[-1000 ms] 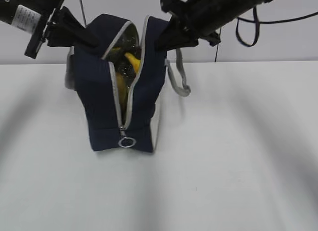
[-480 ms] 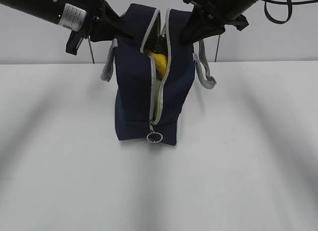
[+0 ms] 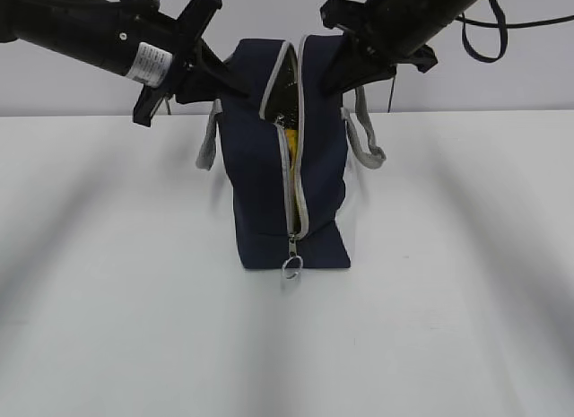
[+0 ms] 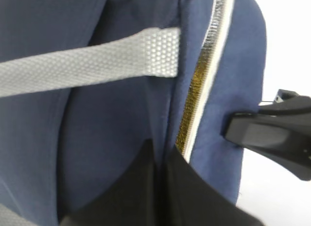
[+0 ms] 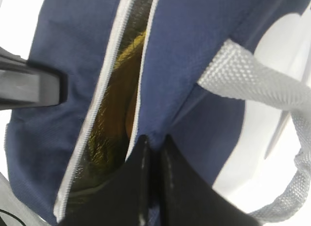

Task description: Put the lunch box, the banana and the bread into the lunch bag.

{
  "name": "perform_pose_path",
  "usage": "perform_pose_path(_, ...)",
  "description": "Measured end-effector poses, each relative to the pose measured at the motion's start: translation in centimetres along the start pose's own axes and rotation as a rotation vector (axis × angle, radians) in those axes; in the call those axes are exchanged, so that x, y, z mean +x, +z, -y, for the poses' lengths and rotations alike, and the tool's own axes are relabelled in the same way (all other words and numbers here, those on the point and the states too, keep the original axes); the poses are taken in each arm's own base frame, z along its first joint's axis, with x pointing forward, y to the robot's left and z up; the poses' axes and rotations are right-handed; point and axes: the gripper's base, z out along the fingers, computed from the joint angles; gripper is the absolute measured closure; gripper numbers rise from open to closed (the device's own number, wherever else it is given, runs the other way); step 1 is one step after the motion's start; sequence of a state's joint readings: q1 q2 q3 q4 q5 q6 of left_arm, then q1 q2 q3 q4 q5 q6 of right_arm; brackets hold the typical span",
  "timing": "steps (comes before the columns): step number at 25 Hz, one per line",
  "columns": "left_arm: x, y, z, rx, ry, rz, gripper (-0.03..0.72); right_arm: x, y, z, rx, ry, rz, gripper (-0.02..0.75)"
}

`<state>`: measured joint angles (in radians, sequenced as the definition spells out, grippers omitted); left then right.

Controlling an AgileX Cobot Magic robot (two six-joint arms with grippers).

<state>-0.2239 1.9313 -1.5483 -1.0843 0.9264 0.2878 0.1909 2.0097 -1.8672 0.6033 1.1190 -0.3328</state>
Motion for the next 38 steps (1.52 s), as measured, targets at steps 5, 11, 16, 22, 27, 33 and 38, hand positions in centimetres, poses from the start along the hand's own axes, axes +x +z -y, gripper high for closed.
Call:
perform_pose_path(5,-0.1,0.1,-0.2,-0.013,0.004,0.01,0.691,0.3,0.9,1.0,0.051,0.04,-0.037,0.743)
perform_pose_path(11,-0.2,0.2,-0.3,-0.017,0.003,0.025,0.691,0.7,0.8,1.7,0.135,0.041,-0.086,0.743)
perform_pose_path(16,-0.2,0.2,-0.3,-0.018,0.003,0.026,0.645,0.8,0.3,1.6,0.143,0.031,-0.112,0.722)
perform_pose_path(22,-0.2,0.2,-0.2,-0.013,0.001,0.02,0.402,-0.4,-1.8,0.4,0.151,-0.009,-0.072,0.463)
perform_pose_path(27,0.0,-0.2,0.2,-0.002,0.016,-0.013,0.33,-0.4,-4.3,-0.5,0.215,-0.059,-0.041,0.352)
perform_pose_path(33,0.3,-3.3,2.2,-0.046,0.132,-0.051,0.324,0.0,-7.6,-4.4,0.282,-0.178,0.009,0.342)
perform_pose_path(38,1.6,-6.3,3.7,-0.183,0.222,-0.106,0.324,1.0,-8.9,-9.8,0.347,-0.338,0.025,0.342)
